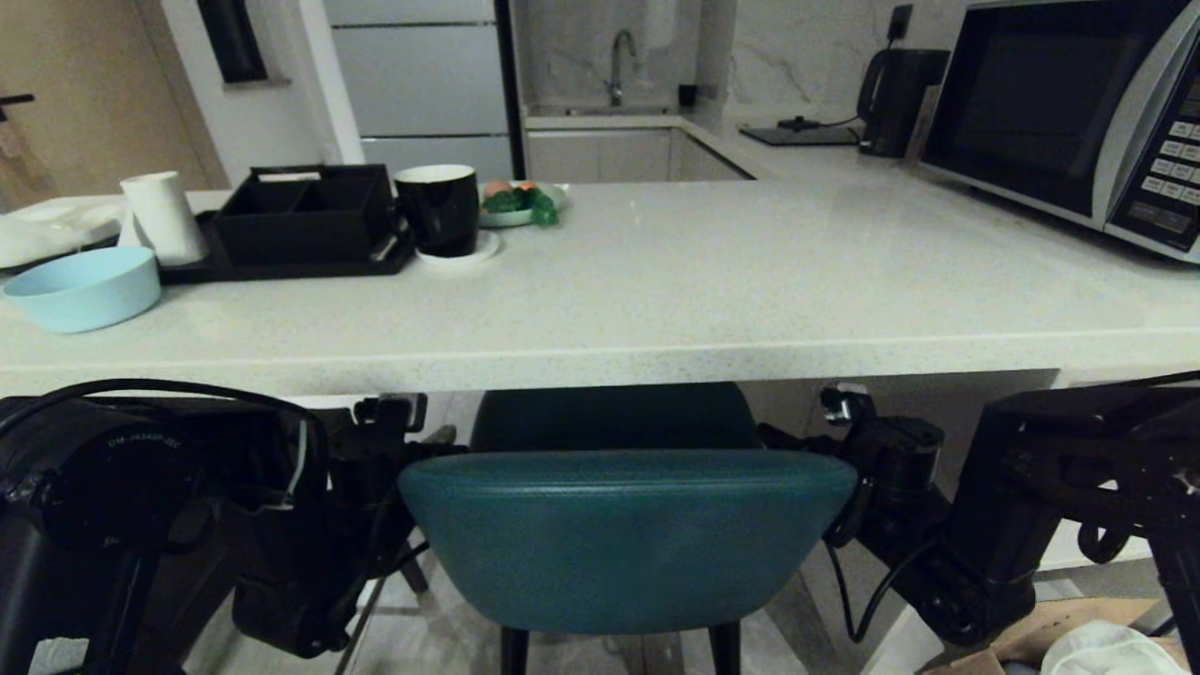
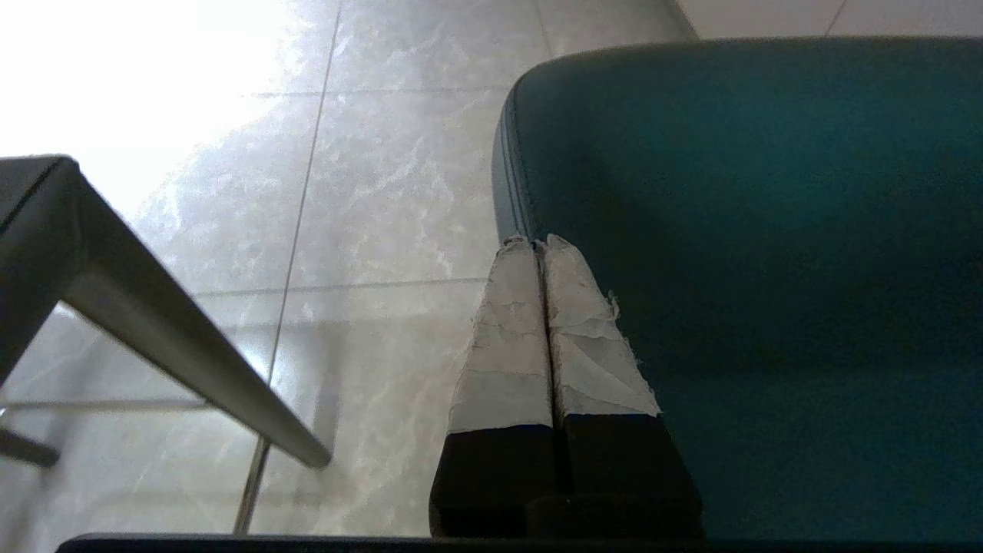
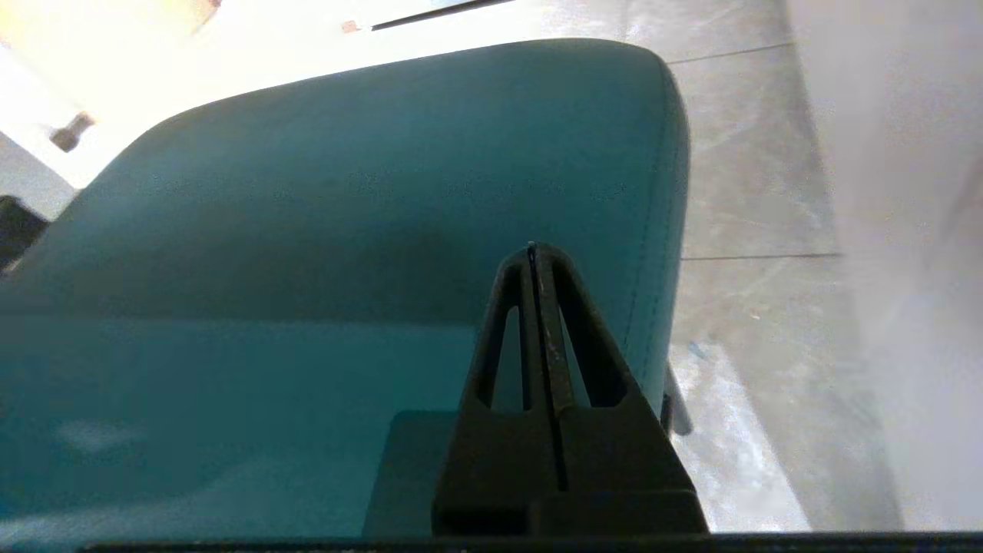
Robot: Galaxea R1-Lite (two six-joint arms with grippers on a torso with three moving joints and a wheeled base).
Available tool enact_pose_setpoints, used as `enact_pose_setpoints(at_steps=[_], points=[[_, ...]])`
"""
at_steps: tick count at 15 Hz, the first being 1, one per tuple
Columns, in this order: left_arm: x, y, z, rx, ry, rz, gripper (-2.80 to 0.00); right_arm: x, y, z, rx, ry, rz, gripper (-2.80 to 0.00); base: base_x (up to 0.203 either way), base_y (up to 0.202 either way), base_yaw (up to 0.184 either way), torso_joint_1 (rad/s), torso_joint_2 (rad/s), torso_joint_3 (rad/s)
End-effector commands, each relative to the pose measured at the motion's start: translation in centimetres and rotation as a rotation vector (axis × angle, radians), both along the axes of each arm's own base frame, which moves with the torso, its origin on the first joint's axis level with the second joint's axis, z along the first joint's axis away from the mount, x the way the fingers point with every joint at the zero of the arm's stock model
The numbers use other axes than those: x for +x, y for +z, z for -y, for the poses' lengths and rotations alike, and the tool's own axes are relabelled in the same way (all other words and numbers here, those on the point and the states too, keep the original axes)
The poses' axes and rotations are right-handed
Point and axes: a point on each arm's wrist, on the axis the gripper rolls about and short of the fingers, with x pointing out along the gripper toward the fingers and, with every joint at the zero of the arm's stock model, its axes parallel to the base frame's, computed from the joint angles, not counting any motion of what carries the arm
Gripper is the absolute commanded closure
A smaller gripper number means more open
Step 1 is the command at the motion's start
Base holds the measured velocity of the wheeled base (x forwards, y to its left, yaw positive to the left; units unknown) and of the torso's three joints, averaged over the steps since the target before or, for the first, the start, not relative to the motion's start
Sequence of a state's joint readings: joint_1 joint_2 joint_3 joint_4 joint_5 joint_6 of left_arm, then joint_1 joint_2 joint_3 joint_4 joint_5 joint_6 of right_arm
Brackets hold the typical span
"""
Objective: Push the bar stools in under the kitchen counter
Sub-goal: Pull the blue chair out from under the dining table
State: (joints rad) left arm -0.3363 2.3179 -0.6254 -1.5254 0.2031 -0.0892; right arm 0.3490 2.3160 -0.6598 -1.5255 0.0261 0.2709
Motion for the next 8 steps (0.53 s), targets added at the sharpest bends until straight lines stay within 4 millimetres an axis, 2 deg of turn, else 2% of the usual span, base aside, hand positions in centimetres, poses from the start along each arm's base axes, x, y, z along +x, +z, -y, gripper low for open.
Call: enact_pose_setpoints(at_steps=[1,6,8], points=[[-0.4,-0.1,0.1,0.004,-0.003,-0.008,0.0,-0.3,0.3,-0.4,0.0,-0.022,0.009,0.0,0.0,0.0,0.0,0.0,0.0,0.0],[-0.7,-0.1,0.7,0.01,0.0,-0.009,0.0,-0.5,0.7,-0.3,0.0,-0.03,0.015,0.0,0.0,0.0,0.0,0.0,0.0,0.0],[-1.6,-0.1,0.5,0.016,-0.008,-0.032,0.0,-1.3,0.5,-0.3,-0.014,-0.019,-0.006,0.0,0.0,0.0,0.0,0.0,0.0,0.0]])
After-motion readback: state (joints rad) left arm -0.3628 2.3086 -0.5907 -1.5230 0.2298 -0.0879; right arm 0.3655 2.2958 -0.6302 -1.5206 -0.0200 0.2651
